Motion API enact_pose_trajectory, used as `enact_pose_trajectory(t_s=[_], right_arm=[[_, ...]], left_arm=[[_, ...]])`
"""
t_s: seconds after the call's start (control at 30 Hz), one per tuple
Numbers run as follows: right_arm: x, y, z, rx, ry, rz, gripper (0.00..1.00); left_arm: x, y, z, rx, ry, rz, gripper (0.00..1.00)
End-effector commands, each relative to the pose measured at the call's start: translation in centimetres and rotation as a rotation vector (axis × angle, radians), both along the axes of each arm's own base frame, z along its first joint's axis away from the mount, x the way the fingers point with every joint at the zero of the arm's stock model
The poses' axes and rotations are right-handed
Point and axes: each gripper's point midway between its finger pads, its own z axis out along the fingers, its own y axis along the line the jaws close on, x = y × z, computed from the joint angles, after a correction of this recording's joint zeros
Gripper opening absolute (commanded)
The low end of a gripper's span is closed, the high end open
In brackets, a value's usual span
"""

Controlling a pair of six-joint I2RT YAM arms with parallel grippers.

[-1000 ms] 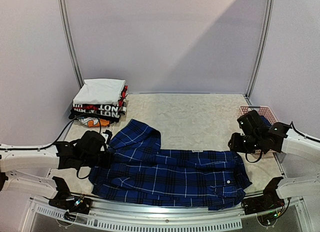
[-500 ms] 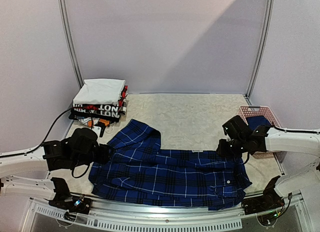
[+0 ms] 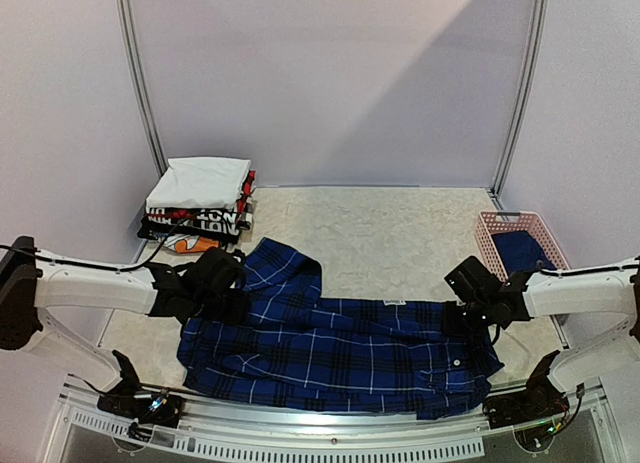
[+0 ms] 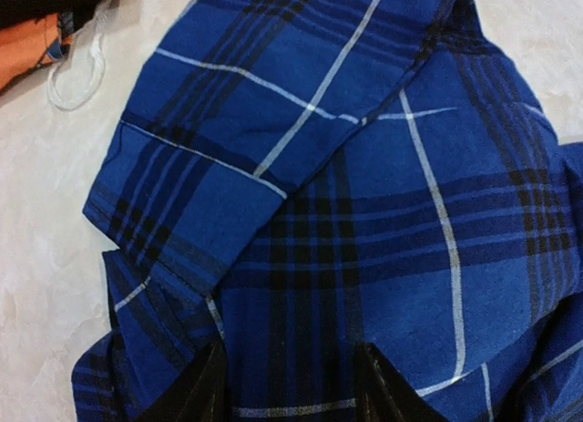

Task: Fold and stack the mixed laundry pile
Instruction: Fold the 1/3-folded shirt at the corner of the board.

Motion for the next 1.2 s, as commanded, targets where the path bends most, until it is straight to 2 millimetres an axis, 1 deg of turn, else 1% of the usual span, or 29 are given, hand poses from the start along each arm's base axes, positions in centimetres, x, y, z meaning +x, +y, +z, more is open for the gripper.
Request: enact_pose_trajectory(t_s=[0.0,0.07,0.1,0.17,0.23,0.37,0.43,0.53,0.6,0.67,0.73,0.87,0.93,0.97,1.03,1.17], right_arm=[[-2.0,-1.3,-2.6,-0.027,0.07,-0.033,0.21],[-1.9,-1.7,-2.3,-0.043,0.055,-0.042,0.21],[-1.8,-1.8,-2.0,-0.044,0.046,-0.04,0.21],[-1.4,-1.6,-1.1,-0.036,0.025,-0.036,0.22],[-0.8,-1.3,0.2,-0.033,-0.002,-0.027,0.22],[0.3,-0.6,3.2,-0.008,-0.07,0.002,0.26],[0.8,-0.2,4.6,0.014,-0.105,0.02,0.3],[1.3,0.5,6.0,0.051,-0.139,0.036,0.35],[1.4,1.1,6.6,0.083,-0.159,0.051,0.4],[1.5,1.6,7.1,0.116,-0.174,0.062,0.47],[1.6,2.1,7.5,0.143,-0.183,0.074,0.55],[1.5,2.5,7.9,0.17,-0.198,0.091,0.61],[1.4,2.5,8.1,0.178,-0.206,0.096,0.62],[1.4,2.5,8.1,0.18,-0.208,0.098,0.63],[1.4,2.5,8.2,0.186,-0.213,0.102,0.65],[1.2,2.5,8.1,0.187,-0.212,0.108,0.67]], left_arm=[[-1.1,0.4,-2.2,-0.013,0.068,0.01,0.49],[-1.9,1.2,-3.2,0.006,0.1,0.024,0.48],[-2.1,1.4,-3.1,0.009,0.106,0.028,0.48],[-2.2,1.6,-2.1,0.004,0.095,0.027,0.46],[-1.9,1.7,-0.2,-0.007,0.054,0.021,0.46],[0.1,1.8,4.5,-0.031,-0.065,0.035,0.52],[1.5,1.6,6.1,-0.054,-0.1,0.037,0.54],[3.9,1.0,7.2,-0.087,-0.113,0.024,0.54],[5.6,0.1,7.3,-0.104,-0.11,-0.003,0.58],[7.4,-0.8,7.2,-0.104,-0.108,-0.034,0.65],[9.3,-1.5,6.7,-0.091,-0.088,-0.061,0.68],[13.5,-2.2,5.9,-0.076,-0.053,-0.062,0.69],[15.2,-2.0,4.9,-0.07,-0.022,-0.048,0.7],[16.0,-1.9,3.8,-0.067,0.009,-0.041,0.7],[17.5,-2.0,2.7,-0.08,0.048,-0.044,0.69],[19.6,-2.3,0.4,-0.061,0.107,-0.053,0.68]])
